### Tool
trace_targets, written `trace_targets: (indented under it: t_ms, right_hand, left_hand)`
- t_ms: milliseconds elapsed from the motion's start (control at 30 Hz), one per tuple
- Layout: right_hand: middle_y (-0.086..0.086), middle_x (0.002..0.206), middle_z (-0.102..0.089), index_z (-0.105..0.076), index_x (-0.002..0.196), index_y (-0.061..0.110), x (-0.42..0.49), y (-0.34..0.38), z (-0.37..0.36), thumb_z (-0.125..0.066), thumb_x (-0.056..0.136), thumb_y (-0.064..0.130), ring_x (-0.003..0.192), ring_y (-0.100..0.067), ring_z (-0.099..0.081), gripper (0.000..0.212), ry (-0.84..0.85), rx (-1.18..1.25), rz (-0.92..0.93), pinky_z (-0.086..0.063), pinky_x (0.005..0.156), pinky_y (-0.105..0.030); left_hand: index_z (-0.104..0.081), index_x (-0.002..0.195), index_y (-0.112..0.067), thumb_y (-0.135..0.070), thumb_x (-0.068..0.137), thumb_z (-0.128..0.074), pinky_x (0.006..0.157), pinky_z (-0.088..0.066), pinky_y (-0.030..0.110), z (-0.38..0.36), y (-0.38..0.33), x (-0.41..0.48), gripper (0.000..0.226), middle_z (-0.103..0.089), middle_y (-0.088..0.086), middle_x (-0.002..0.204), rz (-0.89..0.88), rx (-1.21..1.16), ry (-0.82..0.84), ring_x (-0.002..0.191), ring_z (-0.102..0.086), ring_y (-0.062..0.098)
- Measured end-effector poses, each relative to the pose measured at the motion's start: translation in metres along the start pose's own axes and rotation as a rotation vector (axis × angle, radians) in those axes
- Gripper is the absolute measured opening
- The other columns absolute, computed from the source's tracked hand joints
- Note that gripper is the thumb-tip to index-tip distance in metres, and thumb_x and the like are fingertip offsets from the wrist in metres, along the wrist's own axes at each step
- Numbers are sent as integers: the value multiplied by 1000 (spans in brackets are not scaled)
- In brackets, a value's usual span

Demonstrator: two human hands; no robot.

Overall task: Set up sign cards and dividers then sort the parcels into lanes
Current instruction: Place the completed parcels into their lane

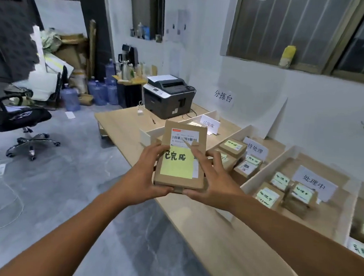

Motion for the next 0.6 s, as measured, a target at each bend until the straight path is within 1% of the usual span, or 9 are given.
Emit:
trace_targets:
  t_ms: [33,100,133,167,233,300,400,500,600]
  right_hand:
    - [12,141,-19,-8,153,60,13,-9,-9,-76,68,69,123,-5,-44,110,-14,-9,17,-52,98,-24]
    - [8,143,-21,-12,155,53,38,-33,-27,-75,70,71,116,6,-37,107,-29,-29,19,-42,88,0]
    - [8,143,-20,-12,155,53,50,-48,-35,-77,71,70,114,8,-34,107,-23,-20,-6,-37,82,6]
    - [9,142,-19,-12,154,55,63,-64,-43,-79,71,67,115,6,-33,107,-19,-8,-28,-34,81,8]
    - [13,139,-15,-11,152,58,87,-97,-55,-79,71,66,121,3,-29,105,-18,3,-58,-33,88,3]
    - [18,138,-12,-12,152,58,113,-135,-65,-78,72,67,123,3,-28,104,-12,17,-94,-37,96,-7]
    - [14,144,-13,-11,154,56,159,-186,-72,-81,72,62,127,-7,-39,108,-4,39,-170,-46,104,-22]
    - [12,144,-13,-10,153,58,202,-230,-69,-81,71,61,124,-17,-50,109,-22,47,-252,-51,104,-32]
    - [12,142,-13,-11,153,56,241,-268,-66,-80,70,59,126,-21,-49,108,-34,36,-319,-52,102,-35]
  left_hand:
    - [-25,152,-35,-32,69,-95,114,-41,26,1,16,11,109,-24,-14,155,-2,-6,14,145,-34,8]
    - [-24,150,-38,-31,69,-95,115,-42,30,-4,48,37,108,-25,-13,155,-5,-27,38,146,-34,10]
    - [-24,150,-38,-30,68,-95,115,-43,32,-9,64,52,108,-26,-12,154,2,-37,51,145,-34,11]
    - [-25,150,-37,-29,68,-94,114,-44,34,-14,81,68,108,-27,-11,153,9,-45,66,144,-35,11]
    - [-25,150,-38,-30,67,-94,113,-45,36,-25,111,100,108,-28,-10,151,7,-55,93,143,-37,11]
    - [-26,149,-39,-31,66,-94,113,-45,36,-39,143,137,108,-29,-9,152,14,-67,120,142,-38,11]
    - [-25,150,-40,-34,66,-93,114,-44,37,-54,186,204,108,-27,-9,156,12,-69,172,144,-36,13]
    - [-23,147,-53,-44,63,-90,112,-46,28,-64,218,273,107,-26,-17,155,21,-66,218,143,-37,5]
    - [-25,149,-46,-38,64,-94,101,-48,14,-78,248,330,109,-27,-15,156,31,-67,252,142,-38,5]
Point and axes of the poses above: each hand's wrist, its own x-axis towards the middle knuckle, its own z-axis out of the back of the hand, y = z × x, the point moved 3 cm from there along x, towards the middle knuckle
